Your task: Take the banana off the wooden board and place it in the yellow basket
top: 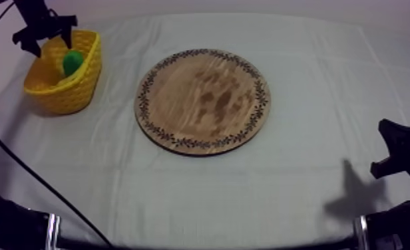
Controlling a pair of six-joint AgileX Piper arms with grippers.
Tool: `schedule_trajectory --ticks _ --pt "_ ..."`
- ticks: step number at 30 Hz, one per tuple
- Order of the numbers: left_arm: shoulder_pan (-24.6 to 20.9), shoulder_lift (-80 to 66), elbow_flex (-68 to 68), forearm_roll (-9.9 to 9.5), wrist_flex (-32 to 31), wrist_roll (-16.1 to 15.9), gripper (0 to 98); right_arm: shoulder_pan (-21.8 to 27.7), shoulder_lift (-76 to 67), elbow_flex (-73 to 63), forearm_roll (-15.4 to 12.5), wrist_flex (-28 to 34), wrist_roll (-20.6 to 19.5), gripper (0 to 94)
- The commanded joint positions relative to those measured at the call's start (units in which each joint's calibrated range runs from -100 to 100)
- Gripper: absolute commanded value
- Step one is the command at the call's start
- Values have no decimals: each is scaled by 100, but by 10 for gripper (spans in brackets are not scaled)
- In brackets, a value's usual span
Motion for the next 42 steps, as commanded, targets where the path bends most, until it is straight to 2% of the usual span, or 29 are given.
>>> schedule_trajectory --ticks 1,4,9,12,17,25,31,42 --pt "-23 -128 70 2 -132 -2 727 0 0 -3 1 2 0 3" --pt "-52 -385 181 3 -287 -33 659 0 0 -3 1 2 0 3" --pt "-79 -993 383 24 -467 -153 374 0 0 -3 1 2 0 3" --pt "-85 -1502 632 47 -660 -200 250 0 0 -3 1 2 0 3" --pt "-106 -2607 1269 138 -1107 -268 127 0 0 -3 1 2 0 3" --pt "-90 -4583 2327 296 -1528 -397 17 0 0 -3 1 2 0 3" --pt "-55 -6002 3011 411 -1698 -559 2 0 0 -3 1 2 0 3" --pt "-47 -8607 5452 435 -2753 -775 0 0 0 -3 1 2 0 3"
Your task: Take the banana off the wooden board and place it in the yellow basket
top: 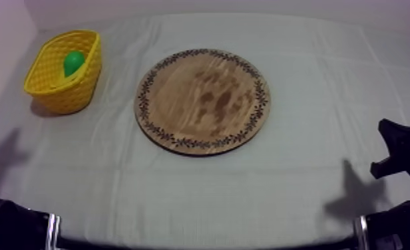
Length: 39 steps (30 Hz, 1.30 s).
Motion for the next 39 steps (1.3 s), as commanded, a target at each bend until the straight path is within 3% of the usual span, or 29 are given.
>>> schedule_trajectory --ticks 1,7,18,24,32,39 --pt "3 -955 964 6 -227 13 0 0 0 -3 1 0 -10 3" --pt "-48 -2107 2460 78 -942 0 0 0 0 -3 1 0 -11 3" --pt "-66 -3389 4279 116 -1632 -129 0 0 0 -3 1 0 -10 3" --pt "-70 -3830 4781 120 -1748 -184 0 0 0 -3 1 0 -10 3" --pt "-87 -4179 5006 340 -1679 -361 0 0 0 -3 1 0 -10 3" --pt "-86 -4210 5168 393 -2074 -403 0 0 0 -3 1 0 -10 3"
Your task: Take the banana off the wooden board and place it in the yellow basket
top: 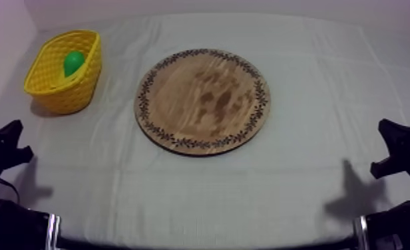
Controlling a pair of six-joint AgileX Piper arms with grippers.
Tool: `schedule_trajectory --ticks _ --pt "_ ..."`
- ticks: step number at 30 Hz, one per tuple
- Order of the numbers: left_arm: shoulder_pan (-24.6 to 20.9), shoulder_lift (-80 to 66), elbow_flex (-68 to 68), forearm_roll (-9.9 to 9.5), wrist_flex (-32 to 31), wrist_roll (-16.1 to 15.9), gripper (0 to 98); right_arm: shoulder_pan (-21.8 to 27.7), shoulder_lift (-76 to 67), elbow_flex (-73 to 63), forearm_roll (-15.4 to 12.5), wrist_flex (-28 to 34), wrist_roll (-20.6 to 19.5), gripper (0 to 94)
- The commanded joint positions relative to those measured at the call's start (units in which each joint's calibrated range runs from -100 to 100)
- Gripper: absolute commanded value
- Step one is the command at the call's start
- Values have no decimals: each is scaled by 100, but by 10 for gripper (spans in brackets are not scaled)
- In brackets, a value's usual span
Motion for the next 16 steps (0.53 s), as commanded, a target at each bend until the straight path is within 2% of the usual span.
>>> schedule_trajectory --ticks 1,16 --pt "4 -4 18 7 -75 -11 0 0 0 -3 1 4 1 3" --pt "-105 -6 34 78 -98 -54 0 0 0 -3 1 4 1 3"
